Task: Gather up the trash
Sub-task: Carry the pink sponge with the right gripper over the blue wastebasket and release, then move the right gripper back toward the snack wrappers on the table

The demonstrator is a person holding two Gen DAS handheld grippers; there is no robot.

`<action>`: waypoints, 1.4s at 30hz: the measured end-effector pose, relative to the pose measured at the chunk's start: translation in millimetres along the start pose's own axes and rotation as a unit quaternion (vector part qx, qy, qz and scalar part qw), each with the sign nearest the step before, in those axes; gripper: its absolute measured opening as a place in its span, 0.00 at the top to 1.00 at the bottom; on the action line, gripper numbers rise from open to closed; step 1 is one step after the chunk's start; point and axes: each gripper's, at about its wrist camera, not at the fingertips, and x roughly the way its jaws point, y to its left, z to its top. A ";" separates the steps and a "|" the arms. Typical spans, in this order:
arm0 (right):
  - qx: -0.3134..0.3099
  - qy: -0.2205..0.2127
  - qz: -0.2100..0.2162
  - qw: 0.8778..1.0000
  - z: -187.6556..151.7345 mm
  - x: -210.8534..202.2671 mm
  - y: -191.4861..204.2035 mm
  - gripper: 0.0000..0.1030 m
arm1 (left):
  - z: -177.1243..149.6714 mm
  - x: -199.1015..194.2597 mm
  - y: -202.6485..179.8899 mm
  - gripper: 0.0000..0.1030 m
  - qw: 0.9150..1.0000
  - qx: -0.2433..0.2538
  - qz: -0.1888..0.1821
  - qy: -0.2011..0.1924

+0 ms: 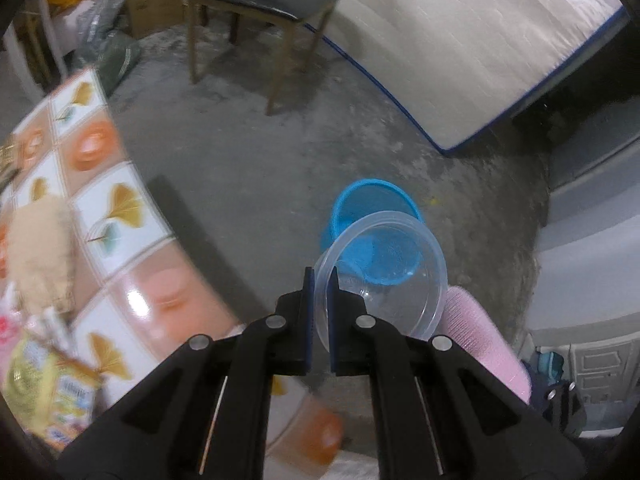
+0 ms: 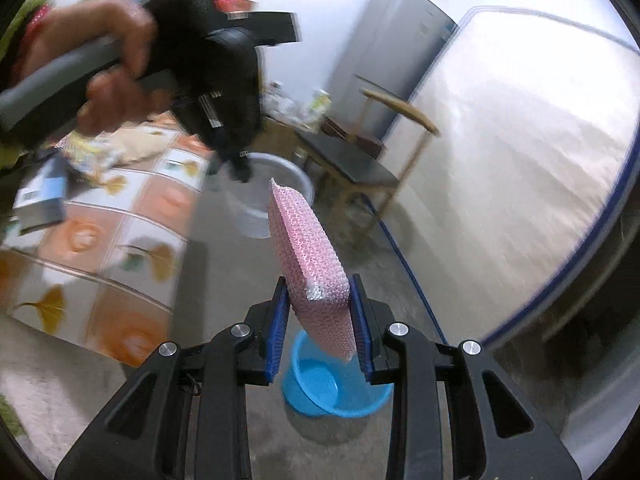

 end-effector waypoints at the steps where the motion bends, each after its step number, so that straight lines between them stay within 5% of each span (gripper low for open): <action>1: 0.013 0.007 -0.004 1.000 -3.6 3.2 -10.4 0.71 | 2.2 9.0 -7.3 0.96 1.000 0.002 -0.003 0.004; 8: 0.160 0.074 0.013 0.984 -37.3 53.2 -96.8 0.71 | 15.1 85.7 -54.9 0.96 0.999 0.014 -0.012 0.035; 14: 0.304 0.137 0.075 0.940 -75.2 122.7 -153.7 0.71 | 16.7 160.7 -75.3 0.96 0.997 0.011 -0.008 0.081; 25: 0.411 0.208 0.063 0.885 -126.3 236.8 -185.1 0.70 | 25.5 245.5 -89.7 0.96 0.993 -0.012 -0.005 0.121; 27: 0.423 0.211 0.062 0.879 -131.5 246.2 -191.1 0.65 | 28.4 251.6 -93.0 0.87 0.993 -0.012 -0.010 0.121; 29: 0.436 0.223 0.060 0.870 -139.2 259.5 -194.8 0.61 | 30.4 255.8 -98.0 0.64 0.993 -0.012 -0.007 0.113; 32: 0.443 0.227 0.052 0.866 -144.2 265.3 -199.1 0.55 | 30.1 249.2 -103.5 0.49 0.996 -0.008 -0.011 0.089; 35: 0.445 0.220 0.055 0.866 -145.4 259.2 -201.7 0.54 | 28.8 239.8 -109.9 0.45 0.997 0.004 -0.023 0.080; 42: 0.409 0.197 0.054 0.889 -137.8 219.8 -201.0 0.45 | 17.6 192.9 -108.3 0.36 0.997 0.040 -0.039 0.051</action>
